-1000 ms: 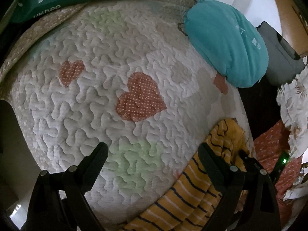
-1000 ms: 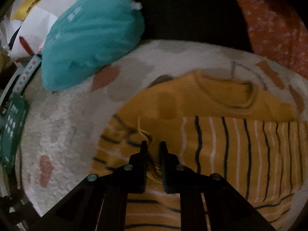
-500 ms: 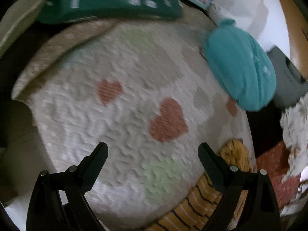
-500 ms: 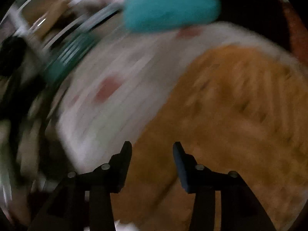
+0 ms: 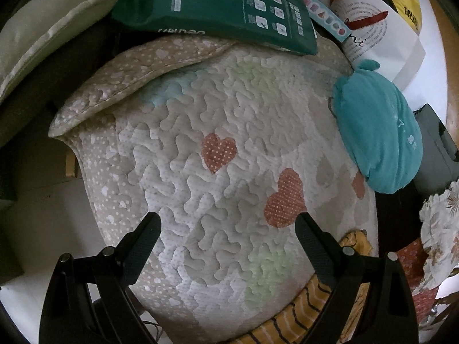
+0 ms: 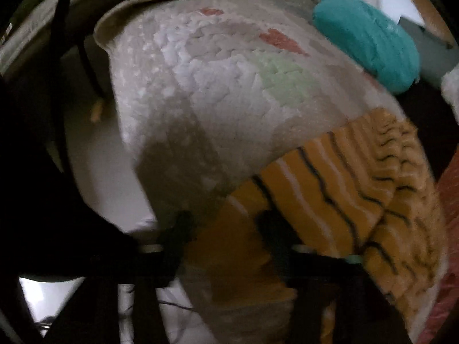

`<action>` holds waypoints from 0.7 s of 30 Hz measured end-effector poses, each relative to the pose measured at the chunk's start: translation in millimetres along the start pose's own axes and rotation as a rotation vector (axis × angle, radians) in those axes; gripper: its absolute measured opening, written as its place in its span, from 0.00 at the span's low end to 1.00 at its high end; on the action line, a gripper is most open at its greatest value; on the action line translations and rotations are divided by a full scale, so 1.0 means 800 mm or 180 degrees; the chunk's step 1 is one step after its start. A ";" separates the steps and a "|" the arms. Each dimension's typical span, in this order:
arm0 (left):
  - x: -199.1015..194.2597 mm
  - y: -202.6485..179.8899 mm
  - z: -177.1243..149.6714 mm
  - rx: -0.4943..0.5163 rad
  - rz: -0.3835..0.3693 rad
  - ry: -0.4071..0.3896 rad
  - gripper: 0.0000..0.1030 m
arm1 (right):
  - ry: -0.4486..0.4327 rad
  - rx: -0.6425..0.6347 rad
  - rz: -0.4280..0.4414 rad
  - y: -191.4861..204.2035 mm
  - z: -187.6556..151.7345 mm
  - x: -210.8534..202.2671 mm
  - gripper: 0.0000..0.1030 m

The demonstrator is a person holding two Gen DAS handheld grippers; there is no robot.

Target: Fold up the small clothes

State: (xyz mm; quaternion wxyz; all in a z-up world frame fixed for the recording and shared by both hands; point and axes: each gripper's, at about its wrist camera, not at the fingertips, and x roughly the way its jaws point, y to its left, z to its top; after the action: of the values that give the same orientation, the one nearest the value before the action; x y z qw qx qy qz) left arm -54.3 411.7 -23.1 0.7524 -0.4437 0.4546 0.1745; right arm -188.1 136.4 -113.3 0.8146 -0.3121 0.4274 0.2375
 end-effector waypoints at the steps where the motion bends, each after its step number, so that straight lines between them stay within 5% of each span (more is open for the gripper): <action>1: 0.000 0.000 0.001 -0.0008 -0.0008 -0.0003 0.91 | 0.0028 0.0105 0.0090 -0.012 0.004 -0.003 0.08; 6: -0.003 0.002 0.005 -0.0059 -0.0033 -0.0038 0.91 | -0.0134 0.0891 0.0640 -0.118 0.055 -0.044 0.07; 14: 0.001 -0.001 0.004 -0.0059 -0.0028 -0.0013 0.91 | -0.1171 0.1777 0.1267 -0.311 0.229 -0.193 0.07; 21: 0.013 -0.020 -0.003 0.0057 -0.0042 0.0074 0.91 | -0.1566 0.2167 0.1197 -0.393 0.248 -0.264 0.07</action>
State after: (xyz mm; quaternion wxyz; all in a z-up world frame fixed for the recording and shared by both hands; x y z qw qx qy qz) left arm -39.1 399.5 -23.9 0.7521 -0.4419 0.4618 0.1602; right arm 16.1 34.3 248.2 0.8907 0.1219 0.3242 0.2943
